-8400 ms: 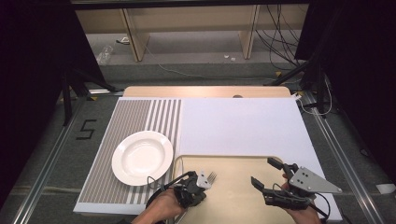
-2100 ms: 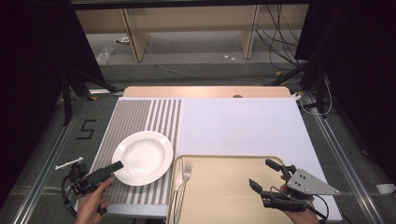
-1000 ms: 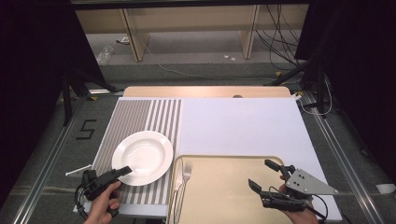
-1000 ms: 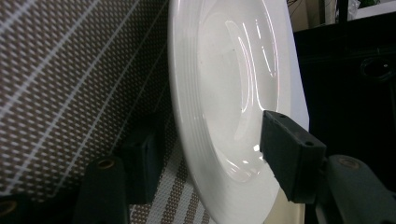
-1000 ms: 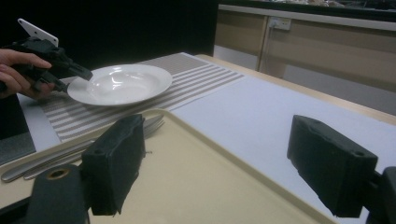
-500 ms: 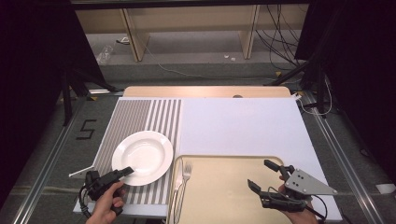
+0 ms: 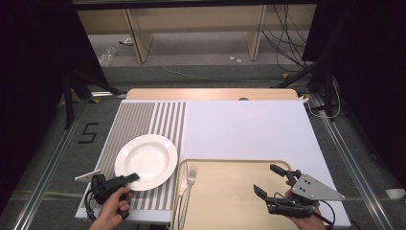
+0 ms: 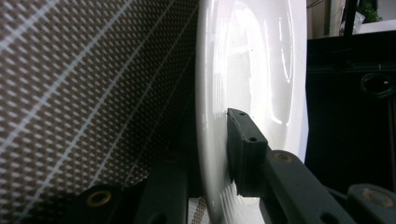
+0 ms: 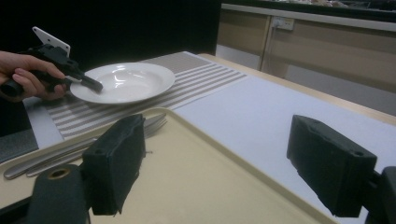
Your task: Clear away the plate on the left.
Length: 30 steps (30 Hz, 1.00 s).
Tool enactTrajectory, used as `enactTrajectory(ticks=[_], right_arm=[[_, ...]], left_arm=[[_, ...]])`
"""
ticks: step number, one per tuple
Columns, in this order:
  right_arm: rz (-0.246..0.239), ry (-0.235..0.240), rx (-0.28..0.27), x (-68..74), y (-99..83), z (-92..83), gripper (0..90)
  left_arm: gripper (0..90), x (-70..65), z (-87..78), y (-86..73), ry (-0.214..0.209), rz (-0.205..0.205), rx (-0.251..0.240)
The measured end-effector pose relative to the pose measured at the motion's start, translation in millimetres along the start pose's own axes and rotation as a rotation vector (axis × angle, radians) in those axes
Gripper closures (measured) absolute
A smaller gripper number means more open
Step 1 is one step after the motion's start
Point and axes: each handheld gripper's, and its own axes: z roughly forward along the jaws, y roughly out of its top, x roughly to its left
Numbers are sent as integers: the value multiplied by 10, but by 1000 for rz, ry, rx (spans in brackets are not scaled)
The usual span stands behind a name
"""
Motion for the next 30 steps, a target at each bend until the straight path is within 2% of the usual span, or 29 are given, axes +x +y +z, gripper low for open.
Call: enactTrajectory(ticks=[4,6,12,15,16,19,23,30], right_arm=[[-1,0,-1,0,-1,2,203],[0,1,-1,-1,0,2,204],[-1,1,2,-1,-1,4,204],[1,2,1,-3,1,1,204],[0,1,-1,-1,-1,3,204],[2,0,2,1,4,-3,204],[1,2,2,-5,3,-4,204],[4,2,-2,-6,4,-5,204]], left_arm=[[768,12,-2,0,-8,-3,1],[772,33,-4,5,-21,-25,6],[791,70,-14,25,-48,-57,-5],[807,59,-16,23,-46,-50,-10],[804,74,-12,25,-55,-65,-3],[804,81,-12,31,-57,-72,3],[804,64,-10,30,-57,-58,2],[804,45,-42,26,-101,-67,-6]])
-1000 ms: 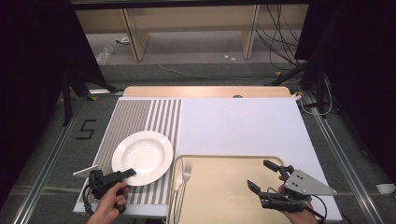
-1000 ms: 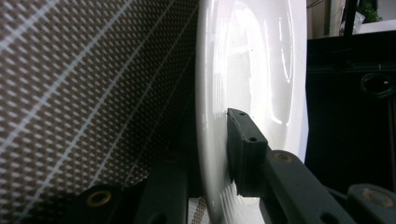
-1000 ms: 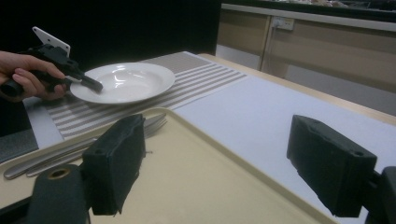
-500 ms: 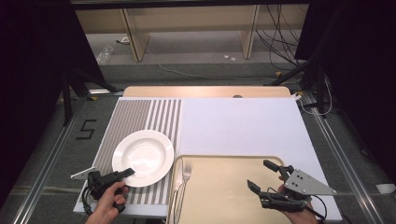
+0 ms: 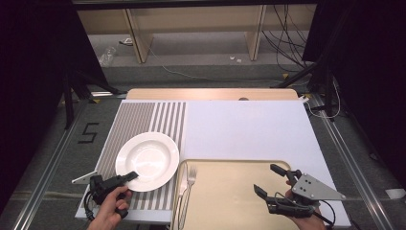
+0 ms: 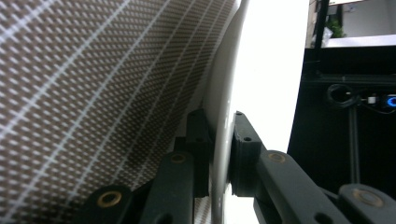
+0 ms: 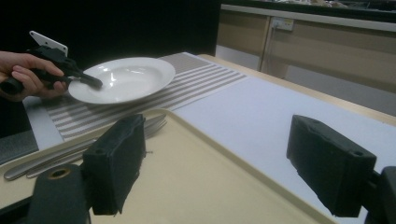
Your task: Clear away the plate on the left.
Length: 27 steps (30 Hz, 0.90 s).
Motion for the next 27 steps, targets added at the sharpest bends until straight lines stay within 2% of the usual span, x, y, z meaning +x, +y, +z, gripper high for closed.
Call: enactTrajectory(ticks=[4,15,27], right_arm=[[-1,-1,1,-3,-1,1,204],[0,-4,-1,-6,-3,1,204],[4,-11,-3,-17,-2,-8,203]], left_arm=[[804,-21,-13,-9,-23,-1,-5],[804,-78,11,-79,-67,10,30],[804,-205,56,-206,-104,62,71]])
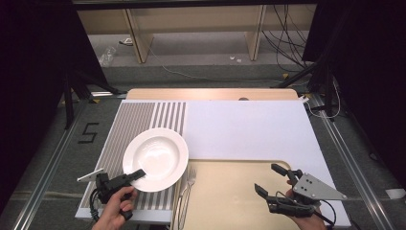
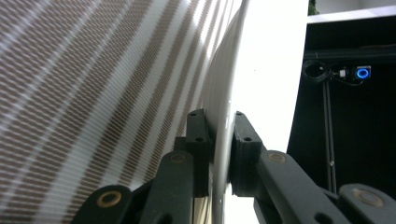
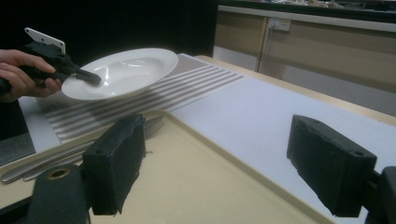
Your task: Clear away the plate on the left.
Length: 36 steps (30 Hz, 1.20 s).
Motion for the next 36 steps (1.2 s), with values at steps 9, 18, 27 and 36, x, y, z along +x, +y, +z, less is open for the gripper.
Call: enactTrajectory(ticks=[9,18,27,36], right_arm=[[3,-1,-2,-4,1,-4,203],[4,-4,-6,-6,4,-15,202],[10,-4,-11,-7,3,-14,202],[9,-5,-24,-12,5,-21,202]], left_arm=[[804,-119,88,-150,-5,45,41],[804,-177,203,-281,-7,68,100],[804,-253,344,-423,-18,92,157],[804,-326,490,-579,-18,133,226]])
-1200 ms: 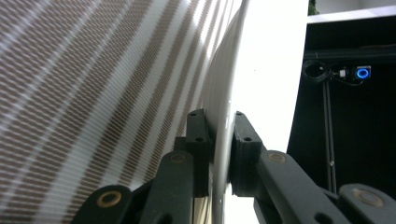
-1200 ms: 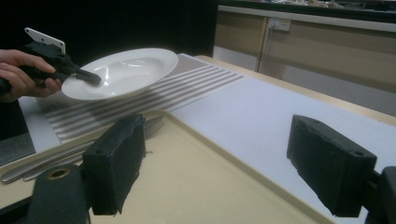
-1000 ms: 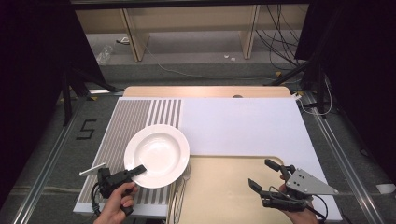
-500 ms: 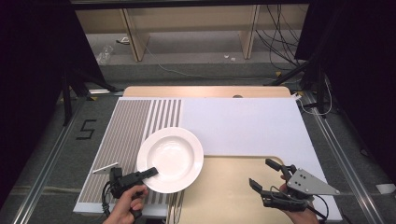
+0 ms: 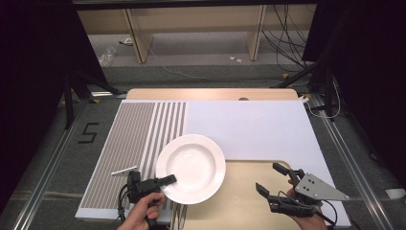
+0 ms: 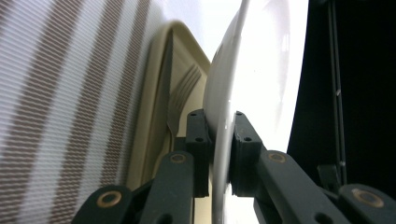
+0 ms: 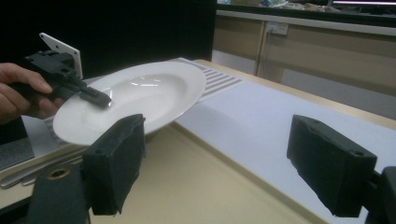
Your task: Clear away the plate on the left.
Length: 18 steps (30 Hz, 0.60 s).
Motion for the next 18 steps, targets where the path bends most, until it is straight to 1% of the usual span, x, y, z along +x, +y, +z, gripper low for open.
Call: enactTrajectory(ticks=[7,10,11,12,14,15,18], right_arm=[[3,0,-1,-2,1,-5,202],[2,-2,-3,-4,3,-6,202],[1,-3,-7,-4,5,-9,202],[1,-3,-7,-4,5,-9,202],[1,-5,-9,-13,8,-18,202],[3,-6,-13,-15,9,-20,202],[1,-9,-14,-23,10,-27,202]], left_arm=[[803,-47,125,-86,7,24,48],[803,-74,180,-128,2,33,67],[803,-96,217,-153,4,44,81],[803,-96,217,-153,4,44,81],[803,-126,272,-190,9,59,100],[803,-126,272,-190,9,59,100],[802,-149,319,-222,6,69,123]])
